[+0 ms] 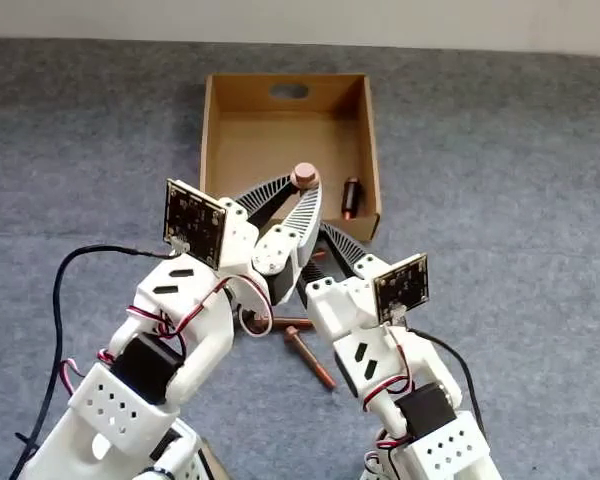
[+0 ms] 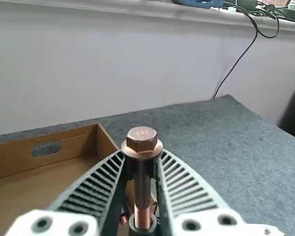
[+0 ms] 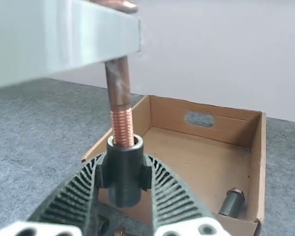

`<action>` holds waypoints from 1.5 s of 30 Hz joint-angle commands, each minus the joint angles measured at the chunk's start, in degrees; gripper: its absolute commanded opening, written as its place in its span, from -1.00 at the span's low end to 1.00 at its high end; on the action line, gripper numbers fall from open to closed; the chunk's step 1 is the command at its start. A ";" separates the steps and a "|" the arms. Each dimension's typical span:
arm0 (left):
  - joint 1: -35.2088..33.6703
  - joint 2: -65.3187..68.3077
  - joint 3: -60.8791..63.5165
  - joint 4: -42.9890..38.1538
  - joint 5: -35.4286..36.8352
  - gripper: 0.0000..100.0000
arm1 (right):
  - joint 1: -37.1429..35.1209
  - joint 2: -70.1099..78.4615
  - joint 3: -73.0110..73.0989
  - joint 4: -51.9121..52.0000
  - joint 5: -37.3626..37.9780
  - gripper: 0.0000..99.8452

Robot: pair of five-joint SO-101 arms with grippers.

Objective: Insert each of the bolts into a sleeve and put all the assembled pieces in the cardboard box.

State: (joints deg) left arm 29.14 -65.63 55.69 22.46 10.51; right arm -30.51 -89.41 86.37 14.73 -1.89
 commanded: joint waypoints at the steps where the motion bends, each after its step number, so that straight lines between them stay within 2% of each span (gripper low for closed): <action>1: 0.57 -0.04 -1.01 2.29 -1.32 -0.95 | 0.75 -0.66 -0.75 -1.45 -0.35 -0.99; 3: 0.75 -0.04 -0.92 6.33 -3.87 -0.87 | 0.75 -0.66 -0.66 -1.45 -0.35 -0.99; 6: 0.75 -0.04 -0.66 10.37 -3.60 -0.78 | 0.75 -0.66 -0.66 -1.45 -0.35 -0.99; 13: 0.66 -0.57 -1.19 12.22 -3.60 -0.78 | 0.75 -0.66 -0.66 -1.45 -0.44 -0.99; 20: 0.84 -0.57 -8.92 27.52 -3.60 -0.78 | 0.75 -0.66 -0.66 -1.45 -0.44 -0.99; 30: 0.13 -0.66 -9.54 37.98 -4.13 -0.79 | 0.75 -0.57 -0.57 -1.45 -0.26 -0.99; 32: -2.51 -0.66 -9.54 39.91 -7.30 -0.83 | 0.75 -0.57 -0.40 -1.36 -0.26 -0.99; 34: -7.16 -0.66 -9.10 40.35 -12.66 -0.98 | 0.75 -0.57 0.92 -1.36 -0.26 -0.99; 37: -18.15 -0.66 -8.04 40.35 -17.85 -0.97 | 0.75 -0.57 2.68 -1.27 -0.26 -0.99; 39: -25.98 -0.57 -5.93 39.03 -18.55 -0.98 | 0.84 -0.57 2.77 0.92 -0.35 -0.99; 42: -36.18 -0.57 2.15 34.99 -18.55 -0.98 | 0.92 -0.31 -1.27 9.89 -0.26 -0.99; 45: -42.15 -0.57 13.23 25.67 -18.29 -0.98 | 3.12 -0.22 -8.22 19.21 -0.18 -0.99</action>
State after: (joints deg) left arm -7.16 -65.80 60.97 56.04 -7.60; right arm -29.71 -89.32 86.81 26.95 -1.89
